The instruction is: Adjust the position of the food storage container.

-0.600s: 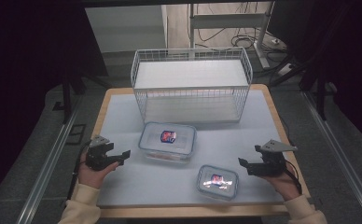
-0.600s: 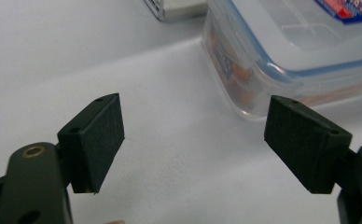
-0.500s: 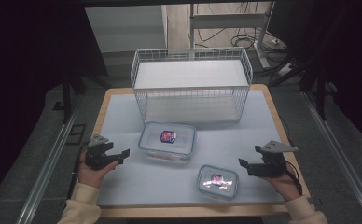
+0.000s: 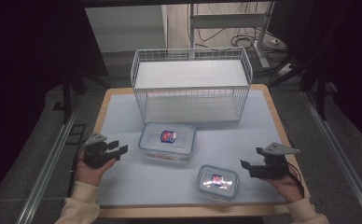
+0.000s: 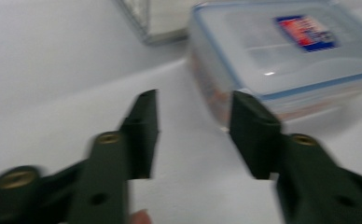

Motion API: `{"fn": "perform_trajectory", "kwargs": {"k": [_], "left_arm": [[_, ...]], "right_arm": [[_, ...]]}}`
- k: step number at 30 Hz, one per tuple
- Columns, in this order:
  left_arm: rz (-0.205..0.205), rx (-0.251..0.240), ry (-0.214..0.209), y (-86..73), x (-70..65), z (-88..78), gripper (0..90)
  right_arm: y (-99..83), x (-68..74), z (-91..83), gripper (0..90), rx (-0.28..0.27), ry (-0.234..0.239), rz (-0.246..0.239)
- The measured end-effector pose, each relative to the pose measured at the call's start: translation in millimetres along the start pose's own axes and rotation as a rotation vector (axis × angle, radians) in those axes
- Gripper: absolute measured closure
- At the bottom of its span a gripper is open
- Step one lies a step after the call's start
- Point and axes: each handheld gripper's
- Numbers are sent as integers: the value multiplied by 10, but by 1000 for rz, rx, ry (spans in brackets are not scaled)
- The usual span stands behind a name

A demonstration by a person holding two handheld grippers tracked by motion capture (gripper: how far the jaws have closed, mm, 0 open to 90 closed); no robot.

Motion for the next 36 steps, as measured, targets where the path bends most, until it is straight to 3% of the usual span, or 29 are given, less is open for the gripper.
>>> {"fn": "perform_trajectory", "kwargs": {"k": [1,4,8,11,13,16,20,25,28,31,36], "left_arm": [[6,1,-11,9,-21,-10,675],[34,21,-52,33,-118,4,816],[56,61,-38,35,-166,72,856],[28,78,-12,27,-91,145,892],[29,94,4,47,-30,234,899],[0,110,-40,85,33,392,900],[20,162,-43,93,39,521,900],[33,182,-60,84,26,580,900],[25,176,-96,83,6,624,900],[40,186,-74,85,-9,656,900],[25,188,-105,77,-30,663,900]], "right_arm": [[-1,-3,4,167,0,2,0],[-5,-8,17,167,5,4,0],[-6,-3,21,168,7,5,-5],[-5,0,20,169,7,5,-5],[-1,-4,21,170,7,4,-2],[2,-4,27,170,8,3,2],[4,-3,19,171,6,3,2],[-2,-17,16,172,6,-1,6],[-1,-15,14,172,6,-2,5],[1,-14,14,172,6,-1,5],[-2,-14,26,171,11,-3,5]]}}
Point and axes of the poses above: each handheld gripper's, and its own axes: z roughly forward along the jaws, y roughly out of its top, x roughly to its left, and after that the axes turned 4 degrees about x, right-handed
